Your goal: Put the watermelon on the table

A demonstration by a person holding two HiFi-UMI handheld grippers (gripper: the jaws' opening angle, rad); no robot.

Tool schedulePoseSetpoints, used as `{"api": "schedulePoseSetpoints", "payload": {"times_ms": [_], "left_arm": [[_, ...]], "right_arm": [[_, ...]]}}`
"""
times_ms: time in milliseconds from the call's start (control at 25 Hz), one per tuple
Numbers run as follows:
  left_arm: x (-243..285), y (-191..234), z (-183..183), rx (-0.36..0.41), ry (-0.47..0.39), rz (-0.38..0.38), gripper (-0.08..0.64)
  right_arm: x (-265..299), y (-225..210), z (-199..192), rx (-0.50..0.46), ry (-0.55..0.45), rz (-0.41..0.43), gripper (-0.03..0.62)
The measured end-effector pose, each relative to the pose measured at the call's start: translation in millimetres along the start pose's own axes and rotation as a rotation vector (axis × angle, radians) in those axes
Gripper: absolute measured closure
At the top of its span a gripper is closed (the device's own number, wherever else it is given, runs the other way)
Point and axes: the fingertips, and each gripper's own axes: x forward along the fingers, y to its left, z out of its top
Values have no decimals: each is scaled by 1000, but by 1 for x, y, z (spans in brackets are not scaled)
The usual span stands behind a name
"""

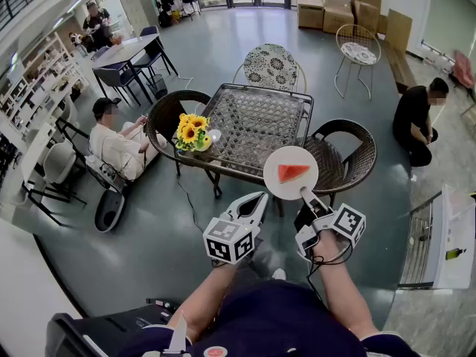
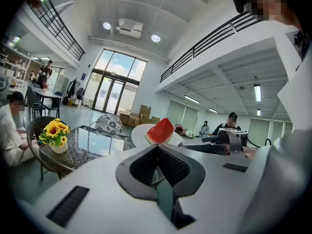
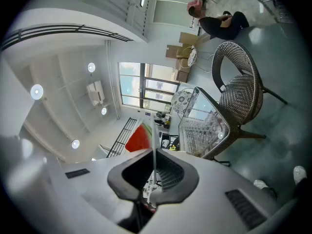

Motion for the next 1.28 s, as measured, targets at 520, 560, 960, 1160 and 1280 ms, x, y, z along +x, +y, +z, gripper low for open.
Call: {"api": "schedulePoseSetpoints", "payload": {"times_ms": [520,560,960,1160,1280], "left_arm": [[11,-2,-5,0,20,9,555],[11,-2,-6,0,21,11,555],[10,0,-12,-1,31,21,555],[16,7,-12,-3,40,22,555],[27,14,-9,-9,43,21,555]], "right_arm": [[3,-3,8,26,13,28,577],[4,-4,8,26,14,26,577],[4,-11,11,34,16,20,577],[12,-14,19,37,4,16,577],[23,-18,29,45,-2,11,577]]}}
